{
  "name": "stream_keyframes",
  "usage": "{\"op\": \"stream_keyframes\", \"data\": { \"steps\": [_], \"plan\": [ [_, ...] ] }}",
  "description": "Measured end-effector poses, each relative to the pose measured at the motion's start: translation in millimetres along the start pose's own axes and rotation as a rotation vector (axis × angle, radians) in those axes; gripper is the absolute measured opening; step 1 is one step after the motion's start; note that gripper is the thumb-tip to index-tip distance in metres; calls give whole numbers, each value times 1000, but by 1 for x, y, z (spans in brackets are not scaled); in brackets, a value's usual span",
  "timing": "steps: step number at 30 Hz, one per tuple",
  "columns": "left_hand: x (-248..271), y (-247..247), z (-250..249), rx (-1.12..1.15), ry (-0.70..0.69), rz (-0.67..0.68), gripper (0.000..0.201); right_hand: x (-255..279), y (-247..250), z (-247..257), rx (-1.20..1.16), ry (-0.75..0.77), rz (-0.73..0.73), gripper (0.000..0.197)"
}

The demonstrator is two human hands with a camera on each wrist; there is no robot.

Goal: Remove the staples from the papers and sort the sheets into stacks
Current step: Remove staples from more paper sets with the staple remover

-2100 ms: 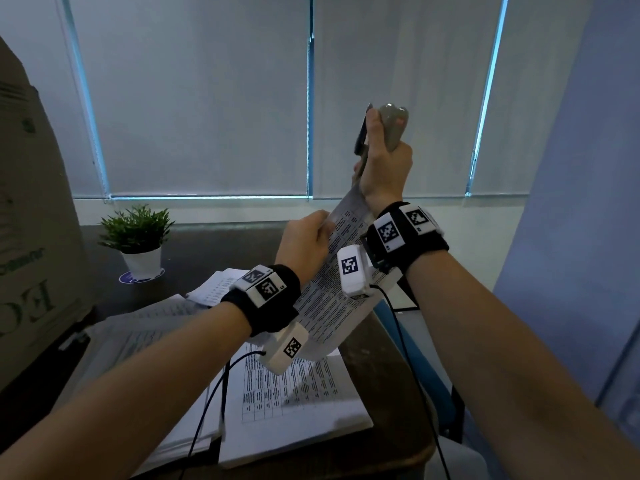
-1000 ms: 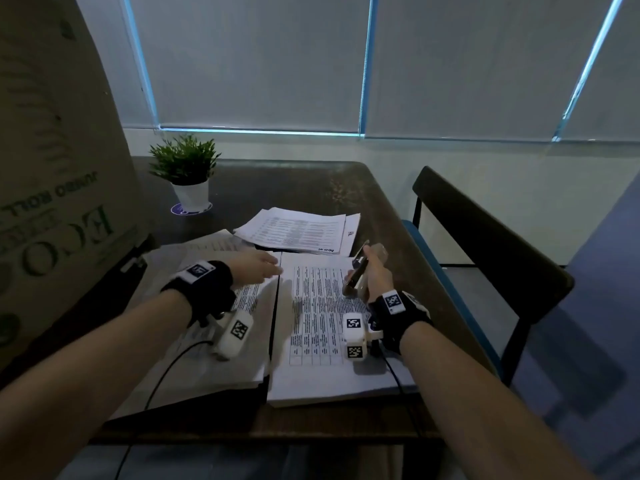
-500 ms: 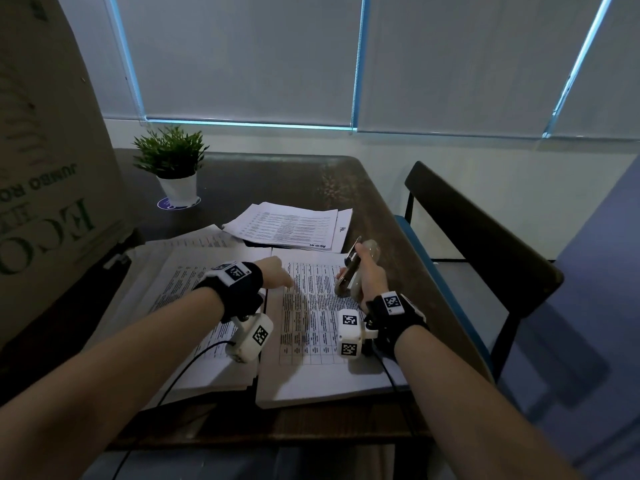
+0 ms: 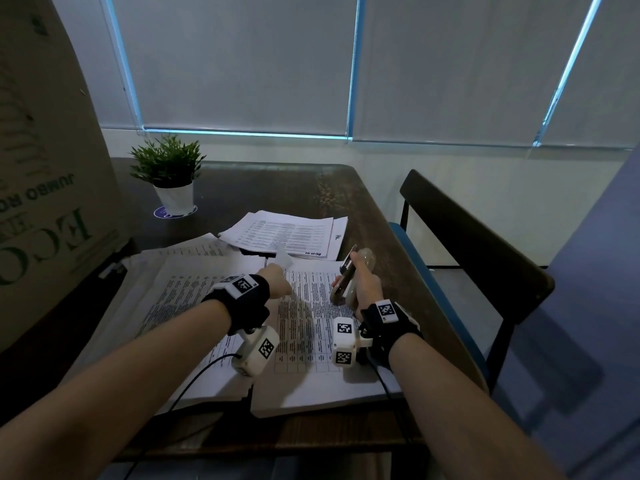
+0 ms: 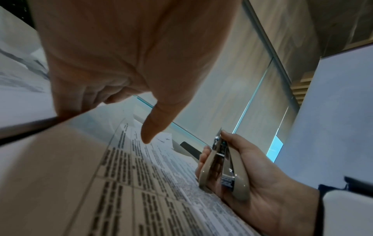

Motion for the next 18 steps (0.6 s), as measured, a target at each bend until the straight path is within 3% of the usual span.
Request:
{"op": "stream_keyframes", "data": {
  "steps": [3,4,12,14,15,18],
  "plan": [
    [-2,-7,0,-18,14,42,29,0,0,0,-17,5,5,42],
    [-3,-7,0,-18,14,35,21,1,-1,0,-26,5,8,39],
    [-5,-3,0,66,-3,-67,17,-2,-1,0,-38,-4,14,35],
    [-4,5,1,185,11,-157,43,1,-2,1,-64,4,18,34],
    [-6,8,5,264,37,-204,46,0,-2,1,-59,5,18,35],
    [-9,13,9,453,44,-234,28,0,-1,-1,-56,-22,-13,42]
  ]
}}
Point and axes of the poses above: each hand's wrist, its own x-axis away from the middle knuckle, its own y-axis out of the back of the hand, z = x × y, the point moved 9 cm from there along -x, towards the middle knuckle, and after that the axes turned 15 degrees about -x, right-handed, at the moved point
